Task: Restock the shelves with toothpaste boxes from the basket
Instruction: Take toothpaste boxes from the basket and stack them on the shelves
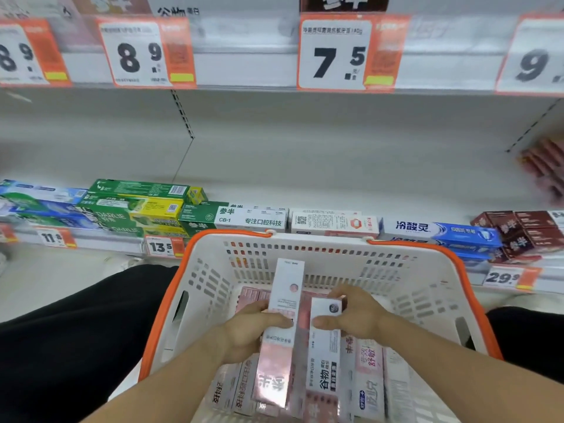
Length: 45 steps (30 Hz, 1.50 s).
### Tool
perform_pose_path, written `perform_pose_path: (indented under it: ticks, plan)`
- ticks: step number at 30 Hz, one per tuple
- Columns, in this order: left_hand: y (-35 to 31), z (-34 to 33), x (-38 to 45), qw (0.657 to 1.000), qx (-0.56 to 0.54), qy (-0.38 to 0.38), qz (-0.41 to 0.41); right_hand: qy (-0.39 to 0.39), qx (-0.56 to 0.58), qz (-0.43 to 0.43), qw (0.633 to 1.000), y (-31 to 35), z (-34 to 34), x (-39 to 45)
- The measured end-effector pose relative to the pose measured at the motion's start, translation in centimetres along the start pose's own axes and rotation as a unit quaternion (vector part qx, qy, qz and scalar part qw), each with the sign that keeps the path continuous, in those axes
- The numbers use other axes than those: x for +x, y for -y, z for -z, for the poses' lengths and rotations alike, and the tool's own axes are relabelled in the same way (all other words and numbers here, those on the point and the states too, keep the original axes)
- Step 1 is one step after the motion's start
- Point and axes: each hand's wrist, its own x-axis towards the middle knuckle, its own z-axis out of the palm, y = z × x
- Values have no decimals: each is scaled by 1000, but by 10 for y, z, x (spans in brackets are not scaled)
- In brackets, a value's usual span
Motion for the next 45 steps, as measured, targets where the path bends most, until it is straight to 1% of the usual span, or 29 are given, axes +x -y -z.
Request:
perform_pose_path:
  ticks: [2, 5, 7, 10, 11, 13, 16, 18, 20, 23, 27, 29, 31, 33, 36, 40, 43, 45]
  plan:
    - [-7, -6, -3, 1000, -14, 20, -7, 1, 37, -8, 999, -2, 15, -10]
    - [-11, -16, -6, 999, -7, 34, -2, -8, 84, 10, 996, 7, 43, -31]
    - [-14, -27, -9, 999, 26, 39, -5, -15, 120, 25, 992, 18, 64, -48]
    - [-22, -43, -13, 996, 70, 60, -21, -13, 138, 56, 989, 36, 88, -75]
    - [-25, -47, -14, 995, 68, 71, -25, -20, 142, 69, 987, 41, 93, -81]
    - [-33, -57, -18, 993, 58, 92, -38, -65, 168, 84, 980, 47, 97, -90]
    - [-46, -79, -26, 987, 70, 125, -74, -122, 209, 87, 966, 54, 92, -96]
    - [-51, -92, -29, 987, 62, 118, -94, -142, 226, 90, 959, 58, 88, -99]
    - [-53, -100, -30, 989, 32, 100, -105, -154, 242, 93, 953, 62, 86, -103]
    - [-56, -105, -35, 990, 16, 78, -116, -154, 247, 101, 951, 68, 89, -107]
    - [-63, -107, -46, 988, 23, 77, -133, -111, 192, 115, 968, 78, 99, -113]
    - [-67, -108, -51, 987, 29, 73, -142, -90, 155, 140, 974, 84, 106, -120]
    - [-70, -109, -57, 985, 28, 78, -150, -87, 135, 168, 973, 91, 112, -125]
    - [-73, -109, -63, 984, 24, 88, -154, -105, 126, 192, 968, 97, 118, -130]
    - [-80, -103, -69, 985, 27, 79, -153, -146, 126, 212, 958, 105, 128, -138]
    - [-86, -82, -77, 986, 75, 29, -143, -194, 125, 215, 949, 113, 147, -152]
    - [-84, -67, -80, 988, 67, -8, -140, -230, 100, 216, 944, 114, 154, -160]
    - [-83, -68, -85, 986, 51, -17, -156, -246, 114, 214, 938, 113, 157, -165]
